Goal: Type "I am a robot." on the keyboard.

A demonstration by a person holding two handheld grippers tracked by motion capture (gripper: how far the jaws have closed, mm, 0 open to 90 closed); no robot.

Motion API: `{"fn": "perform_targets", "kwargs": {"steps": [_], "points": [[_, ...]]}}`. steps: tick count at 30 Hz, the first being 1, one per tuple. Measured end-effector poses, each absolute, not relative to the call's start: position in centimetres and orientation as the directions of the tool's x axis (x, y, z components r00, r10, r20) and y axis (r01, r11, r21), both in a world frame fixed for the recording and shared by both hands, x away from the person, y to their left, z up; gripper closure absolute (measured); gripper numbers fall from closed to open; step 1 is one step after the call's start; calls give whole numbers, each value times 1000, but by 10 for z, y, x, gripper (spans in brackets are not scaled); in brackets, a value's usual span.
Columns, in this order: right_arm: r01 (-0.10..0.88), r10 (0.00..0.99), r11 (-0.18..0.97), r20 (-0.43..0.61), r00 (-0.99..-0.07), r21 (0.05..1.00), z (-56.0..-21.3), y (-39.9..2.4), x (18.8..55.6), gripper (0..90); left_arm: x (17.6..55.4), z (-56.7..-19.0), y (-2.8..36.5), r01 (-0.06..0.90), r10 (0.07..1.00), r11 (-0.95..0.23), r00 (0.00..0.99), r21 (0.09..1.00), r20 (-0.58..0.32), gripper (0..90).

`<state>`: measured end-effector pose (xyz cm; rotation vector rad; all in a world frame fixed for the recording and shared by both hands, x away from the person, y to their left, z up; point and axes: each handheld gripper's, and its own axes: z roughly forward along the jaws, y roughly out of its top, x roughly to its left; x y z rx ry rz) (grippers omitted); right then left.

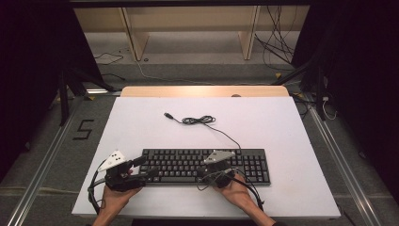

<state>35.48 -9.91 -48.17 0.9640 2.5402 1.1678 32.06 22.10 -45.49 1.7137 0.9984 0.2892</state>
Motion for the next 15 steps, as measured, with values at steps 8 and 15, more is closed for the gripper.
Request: {"fn": "perform_targets", "kwargs": {"steps": [8, 15], "points": [[500, 641, 450, 123, -758, 740, -480, -101, 354, 900, 321, -455, 221, 472, 737, -68, 617, 879, -275, 268], [478, 658, 341, 158, -736, 810, -460, -125, 354, 705, 321, -455, 221, 473, 736, -68, 618, 879, -276, 267]]}}
